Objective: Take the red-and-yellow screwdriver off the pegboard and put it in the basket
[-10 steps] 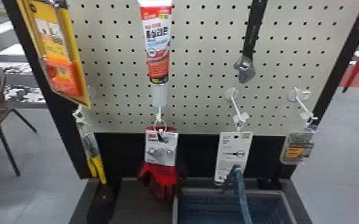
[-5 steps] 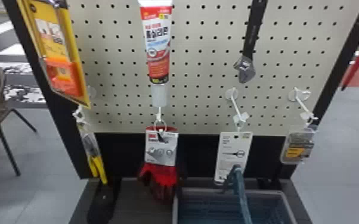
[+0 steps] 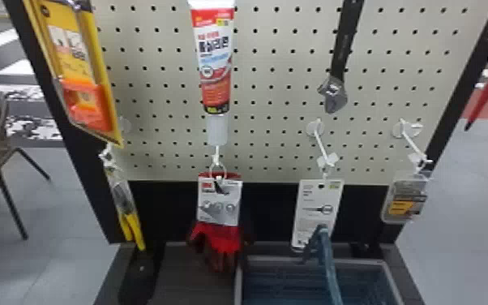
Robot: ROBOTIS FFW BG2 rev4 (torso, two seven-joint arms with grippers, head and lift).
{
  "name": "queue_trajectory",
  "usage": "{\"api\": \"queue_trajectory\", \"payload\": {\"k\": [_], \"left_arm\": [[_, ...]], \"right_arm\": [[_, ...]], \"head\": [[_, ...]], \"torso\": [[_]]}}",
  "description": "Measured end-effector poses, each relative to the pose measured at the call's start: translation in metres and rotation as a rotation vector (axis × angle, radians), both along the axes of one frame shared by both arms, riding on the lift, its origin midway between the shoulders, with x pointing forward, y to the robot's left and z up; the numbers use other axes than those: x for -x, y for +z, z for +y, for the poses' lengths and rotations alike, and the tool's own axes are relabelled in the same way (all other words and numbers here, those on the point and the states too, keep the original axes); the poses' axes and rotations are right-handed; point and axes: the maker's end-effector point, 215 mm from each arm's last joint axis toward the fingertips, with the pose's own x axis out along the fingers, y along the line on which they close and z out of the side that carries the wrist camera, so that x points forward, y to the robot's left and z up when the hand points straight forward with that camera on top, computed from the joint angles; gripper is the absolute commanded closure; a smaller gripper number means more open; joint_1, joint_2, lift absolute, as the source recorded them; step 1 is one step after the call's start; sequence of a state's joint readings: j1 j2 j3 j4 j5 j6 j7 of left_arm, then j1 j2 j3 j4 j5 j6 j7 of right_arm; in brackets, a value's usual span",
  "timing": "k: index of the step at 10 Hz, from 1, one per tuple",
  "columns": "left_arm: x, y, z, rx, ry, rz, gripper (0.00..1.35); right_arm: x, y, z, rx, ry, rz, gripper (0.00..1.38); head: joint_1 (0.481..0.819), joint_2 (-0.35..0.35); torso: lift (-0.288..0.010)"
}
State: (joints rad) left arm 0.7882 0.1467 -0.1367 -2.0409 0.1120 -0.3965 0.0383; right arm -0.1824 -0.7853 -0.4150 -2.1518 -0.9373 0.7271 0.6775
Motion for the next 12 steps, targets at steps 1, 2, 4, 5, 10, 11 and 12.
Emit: {"api": "queue_trajectory", "payload": {"k": [1,2,4,5,10,11,12], "left_arm": [[0.0,0.0,-0.001,0.0,-0.003,0.001,0.34],[-0.001,0.0,-0.001,0.0,-0.004,0.001,0.34],[0.0,-0.001,-0.001,0.0,-0.004,0.002,0.35],[0.0,-0.001,-0.001,0.0,-0.004,0.002,0.35],[-0.001,-0.001,-0.002,0.001,-0.004,0.004,0.35],[-0.001,-0.001,-0.002,0.002,-0.003,0.004,0.35],[-0.001,-0.001,-0.002,0.001,-0.002,0.005,0.35]], "right_arm": [[0.004,-0.003,-0.001,0.0,-0.007,0.003,1.15],[0.009,-0.006,-0.002,-0.003,-0.014,0.003,1.15],[0.018,-0.015,-0.005,-0.021,-0.037,0.011,1.15],[0.021,-0.019,-0.007,-0.028,-0.041,0.017,1.15],[0.034,-0.036,-0.028,-0.09,-0.122,0.023,1.15],[0.037,-0.04,-0.033,-0.107,-0.143,0.02,1.15],[0.039,-0.045,-0.039,-0.131,-0.163,0.022,1.15]], "head": [[0.549,0.0],[0.549,0.0],[0.549,0.0],[0.549,0.0],[0.549,0.0],[0.549,0.0],[0.549,0.0]], "torso": [[-0.1],[-0.1],[-0.1],[-0.1],[-0.1],[-0.1],[-0.1]]}}
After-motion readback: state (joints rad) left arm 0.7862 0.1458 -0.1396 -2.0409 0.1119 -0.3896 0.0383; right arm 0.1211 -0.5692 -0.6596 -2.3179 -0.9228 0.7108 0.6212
